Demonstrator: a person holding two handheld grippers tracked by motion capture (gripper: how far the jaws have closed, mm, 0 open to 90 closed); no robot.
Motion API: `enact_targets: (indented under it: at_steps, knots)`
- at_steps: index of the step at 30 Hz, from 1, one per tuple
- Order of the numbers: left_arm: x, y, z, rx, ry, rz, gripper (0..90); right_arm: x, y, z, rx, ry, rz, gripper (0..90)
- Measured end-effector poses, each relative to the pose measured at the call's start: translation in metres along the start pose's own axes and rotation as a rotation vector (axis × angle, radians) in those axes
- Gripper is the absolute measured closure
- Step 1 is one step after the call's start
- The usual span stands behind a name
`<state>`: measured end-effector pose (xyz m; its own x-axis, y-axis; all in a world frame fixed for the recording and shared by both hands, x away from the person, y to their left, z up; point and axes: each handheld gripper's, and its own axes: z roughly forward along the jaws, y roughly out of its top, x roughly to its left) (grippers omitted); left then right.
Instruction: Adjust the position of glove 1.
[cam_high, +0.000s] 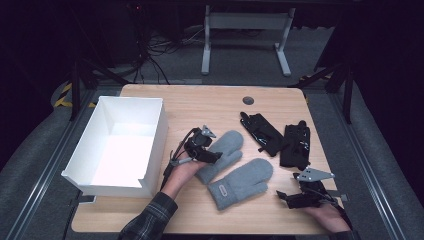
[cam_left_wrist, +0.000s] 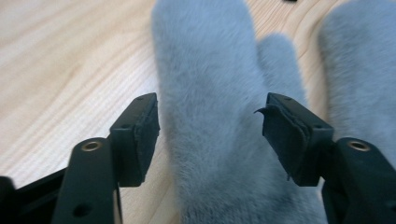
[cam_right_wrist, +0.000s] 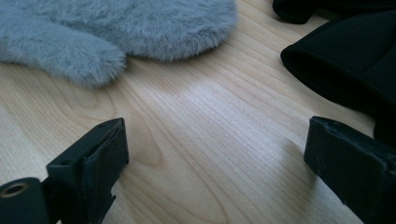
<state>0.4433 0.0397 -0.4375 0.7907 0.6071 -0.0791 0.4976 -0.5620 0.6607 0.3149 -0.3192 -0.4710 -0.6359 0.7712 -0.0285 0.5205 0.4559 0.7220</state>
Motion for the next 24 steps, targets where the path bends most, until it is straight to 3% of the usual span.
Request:
enact_targets:
  at_steps: [4, 8, 13, 14, 17, 18, 24]
  knots:
    - [0.0013, -0.0035, 0.0092, 0.021, -0.015, 0.006, 35.1, 0.0, 0.0, 0.0, 0.0, 0.0, 0.0, 6.9]
    - [0.0017, -0.0054, 0.012, 0.033, -0.028, 0.015, 39.7, 0.0, 0.0, 0.0, 0.0, 0.0, 0.0, 6.9]
    - [0.0021, -0.0066, 0.0131, 0.027, -0.058, 0.014, 49.7, 0.0, 0.0, 0.0, 0.0, 0.0, 0.0, 6.9]
    - [0.003, -0.0068, 0.0128, 0.033, -0.081, 0.015, 53.0, 0.0, 0.0, 0.0, 0.0, 0.0, 0.0, 6.9]
    - [0.0027, -0.0068, 0.0126, 0.032, -0.09, 0.019, 60.5, 0.0, 0.0, 0.0, 0.0, 0.0, 0.0, 6.9]
    - [0.0023, -0.0068, 0.0127, 0.03, -0.089, 0.026, 67.4, 0.0, 0.0, 0.0, 0.0, 0.0, 0.0, 6.9]
    - [0.0014, -0.006, 0.0104, 0.018, -0.105, 0.039, 78.6, 0.0, 0.0, 0.0, 0.0, 0.0, 0.0, 6.9]
